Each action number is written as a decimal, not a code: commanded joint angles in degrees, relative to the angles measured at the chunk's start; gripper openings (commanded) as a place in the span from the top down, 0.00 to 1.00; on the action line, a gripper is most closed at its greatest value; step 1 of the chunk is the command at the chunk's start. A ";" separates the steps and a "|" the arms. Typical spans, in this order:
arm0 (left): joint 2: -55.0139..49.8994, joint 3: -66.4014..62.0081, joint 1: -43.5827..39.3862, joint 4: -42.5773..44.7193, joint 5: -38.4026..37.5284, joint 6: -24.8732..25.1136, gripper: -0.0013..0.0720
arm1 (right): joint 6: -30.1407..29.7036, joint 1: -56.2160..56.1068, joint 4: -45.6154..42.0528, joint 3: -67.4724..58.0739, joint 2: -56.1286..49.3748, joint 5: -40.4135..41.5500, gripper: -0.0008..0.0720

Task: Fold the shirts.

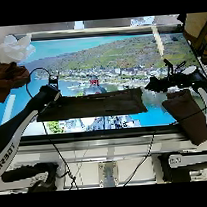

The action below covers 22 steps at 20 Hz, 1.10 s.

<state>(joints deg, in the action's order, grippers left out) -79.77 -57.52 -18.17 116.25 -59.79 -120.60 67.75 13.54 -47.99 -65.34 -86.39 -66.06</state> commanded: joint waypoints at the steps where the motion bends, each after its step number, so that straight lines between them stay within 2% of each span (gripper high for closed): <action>1: 2.03 -0.04 -0.02 1.95 0.13 -3.50 0.69 | 0.15 -0.81 -2.12 0.59 -0.09 -0.46 0.54; 2: 2.03 -0.04 -0.02 0.26 0.31 -3.50 0.69 | 0.92 -1.29 -3.10 1.77 -0.20 0.68 0.46; 4: 2.03 -0.04 -0.04 -3.96 1.55 -3.50 0.69 | 1.86 -1.99 -5.66 4.50 -1.51 1.49 0.45; 6: 2.03 -0.07 -0.07 -6.27 2.14 -3.45 0.69 | 1.97 -1.77 -5.79 6.75 -3.43 0.98 0.39; 12: 2.05 -0.11 -0.04 -7.19 2.03 -3.45 0.69 | 1.88 -1.84 -5.09 7.72 -5.16 0.50 0.37; 15: 2.05 -0.11 -0.04 -8.35 2.01 -3.41 0.69 | 1.01 -1.84 1.77 7.72 -7.65 0.22 0.36; 18: 2.05 -0.11 -0.04 -9.99 1.68 -0.79 0.69 | -2.03 -1.84 9.53 7.72 -9.27 0.20 0.36; 22: 2.05 -0.11 -0.04 -10.27 1.51 -0.83 0.69 | -3.15 -1.84 13.07 7.58 -9.25 -0.39 0.36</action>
<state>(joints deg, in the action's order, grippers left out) -77.73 -57.56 -18.20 106.74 -58.13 -122.04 66.11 11.70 -39.75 -57.71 -95.29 -65.80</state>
